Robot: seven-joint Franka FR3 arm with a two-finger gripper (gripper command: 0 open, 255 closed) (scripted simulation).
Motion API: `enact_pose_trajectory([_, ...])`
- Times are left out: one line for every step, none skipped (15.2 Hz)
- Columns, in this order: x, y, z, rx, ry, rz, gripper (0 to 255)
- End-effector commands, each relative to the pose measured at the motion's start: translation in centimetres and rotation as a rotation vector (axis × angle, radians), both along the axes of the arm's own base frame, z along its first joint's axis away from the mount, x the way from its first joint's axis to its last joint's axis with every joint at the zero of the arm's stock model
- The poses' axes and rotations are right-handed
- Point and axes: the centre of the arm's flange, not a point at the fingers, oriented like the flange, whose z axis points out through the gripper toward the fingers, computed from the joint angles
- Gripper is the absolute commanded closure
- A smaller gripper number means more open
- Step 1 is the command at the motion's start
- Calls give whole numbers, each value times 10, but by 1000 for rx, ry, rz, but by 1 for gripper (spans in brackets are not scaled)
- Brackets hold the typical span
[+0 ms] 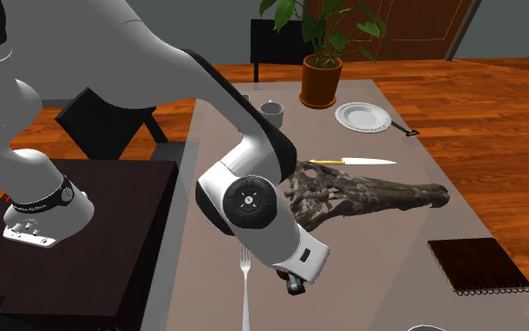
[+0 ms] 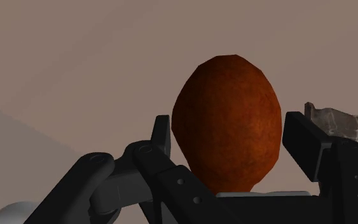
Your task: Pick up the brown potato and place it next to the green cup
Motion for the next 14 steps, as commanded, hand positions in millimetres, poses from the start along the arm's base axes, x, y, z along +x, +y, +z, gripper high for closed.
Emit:
enact_pose_trajectory([-1, 1, 12, 0, 0, 0, 255])
enact_pose_trajectory([-1, 1, 17, 0, 0, 0, 255])
enact_pose_trajectory([-1, 1, 23, 0, 0, 0, 255])
enact_pose_trajectory([-1, 1, 28, 0, 0, 0, 255])
enact_pose_trajectory([-1, 1, 33, 0, 0, 0, 255])
enact_pose_trajectory([-1, 1, 38, 0, 0, 0, 255])
enact_pose_trajectory([-1, 1, 44, 0, 0, 0, 255])
enact_pose_trajectory([-1, 1, 49, 0, 0, 0, 255])
enact_pose_trajectory([-1, 1, 54, 0, 0, 0, 255])
enact_pose_trajectory([-1, 1, 60, 0, 0, 0, 255])
enact_pose_trajectory([-1, 1, 65, 0, 0, 0, 255])
enact_pose_trajectory([-1, 1, 70, 0, 0, 0, 255])
enact_pose_trajectory([-1, 1, 75, 0, 0, 0, 255])
enact_pose_trajectory([-1, 1, 81, 0, 0, 0, 255])
